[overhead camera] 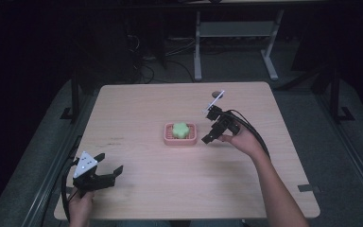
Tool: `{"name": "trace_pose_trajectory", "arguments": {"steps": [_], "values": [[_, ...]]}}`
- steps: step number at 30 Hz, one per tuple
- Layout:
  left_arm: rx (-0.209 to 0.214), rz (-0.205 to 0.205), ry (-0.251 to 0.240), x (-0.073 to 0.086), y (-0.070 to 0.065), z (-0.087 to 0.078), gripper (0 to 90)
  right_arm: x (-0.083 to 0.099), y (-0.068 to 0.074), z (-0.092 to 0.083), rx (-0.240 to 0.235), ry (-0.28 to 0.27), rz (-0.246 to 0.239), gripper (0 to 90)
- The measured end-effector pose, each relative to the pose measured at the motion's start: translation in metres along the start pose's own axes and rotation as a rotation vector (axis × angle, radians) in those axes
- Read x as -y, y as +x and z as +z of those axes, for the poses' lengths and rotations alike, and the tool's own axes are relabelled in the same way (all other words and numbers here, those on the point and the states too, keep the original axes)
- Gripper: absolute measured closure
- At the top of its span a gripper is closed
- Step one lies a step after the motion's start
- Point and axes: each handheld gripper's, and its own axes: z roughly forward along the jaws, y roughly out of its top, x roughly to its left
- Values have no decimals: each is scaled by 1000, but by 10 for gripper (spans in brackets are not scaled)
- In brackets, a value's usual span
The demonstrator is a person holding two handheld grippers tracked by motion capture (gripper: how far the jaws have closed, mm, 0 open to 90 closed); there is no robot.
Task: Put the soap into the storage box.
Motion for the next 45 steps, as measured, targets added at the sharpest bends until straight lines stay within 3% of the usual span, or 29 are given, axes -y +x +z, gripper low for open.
{"name": "trace_pose_trajectory", "arguments": {"steps": [17, 25, 45], "values": [[-1, -1, 4, 1, 0, 1, 142, 27, -3, -8, 1, -1, 30, 235], [0, 4, 5, 1, -1, 1, 142, 41, -1, -14, 12, -37, 38, 249], [-6, 0, 10, 1, -1, 1, 142, 77, 3, -23, 12, -65, 60, 248]]}}
